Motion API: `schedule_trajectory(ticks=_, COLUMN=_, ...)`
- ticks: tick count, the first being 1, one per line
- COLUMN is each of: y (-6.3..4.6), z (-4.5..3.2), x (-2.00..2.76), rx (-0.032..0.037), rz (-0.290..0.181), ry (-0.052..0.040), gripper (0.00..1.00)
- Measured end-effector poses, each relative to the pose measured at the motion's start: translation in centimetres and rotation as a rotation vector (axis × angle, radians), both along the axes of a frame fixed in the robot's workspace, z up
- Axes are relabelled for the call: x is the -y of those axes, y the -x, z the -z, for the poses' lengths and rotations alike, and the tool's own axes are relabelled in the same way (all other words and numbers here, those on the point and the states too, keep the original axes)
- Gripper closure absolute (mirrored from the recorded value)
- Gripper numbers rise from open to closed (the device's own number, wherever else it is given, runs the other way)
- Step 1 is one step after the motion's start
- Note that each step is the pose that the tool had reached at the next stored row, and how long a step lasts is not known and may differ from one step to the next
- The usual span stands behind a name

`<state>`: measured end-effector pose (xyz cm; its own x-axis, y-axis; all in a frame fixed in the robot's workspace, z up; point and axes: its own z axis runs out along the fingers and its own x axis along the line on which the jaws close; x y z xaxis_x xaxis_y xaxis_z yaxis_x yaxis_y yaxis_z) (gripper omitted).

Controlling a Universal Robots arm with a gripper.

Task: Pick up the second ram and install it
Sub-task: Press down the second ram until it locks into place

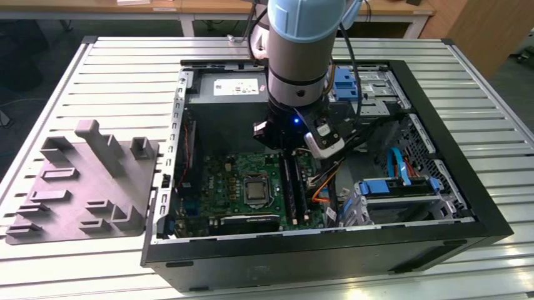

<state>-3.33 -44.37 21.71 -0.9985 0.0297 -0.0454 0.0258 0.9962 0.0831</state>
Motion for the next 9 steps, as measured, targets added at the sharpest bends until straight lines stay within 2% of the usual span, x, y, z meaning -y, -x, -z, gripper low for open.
schedule_trajectory(ticks=2, y=0.0, z=-0.23, x=-0.02, rx=0.0006, rz=0.000, ry=-0.0015, gripper=0.90)
schedule_trajectory(ticks=9, y=0.0, z=-1.84, x=0.00, rx=0.0000, rz=0.000, ry=0.0000, gripper=0.90)
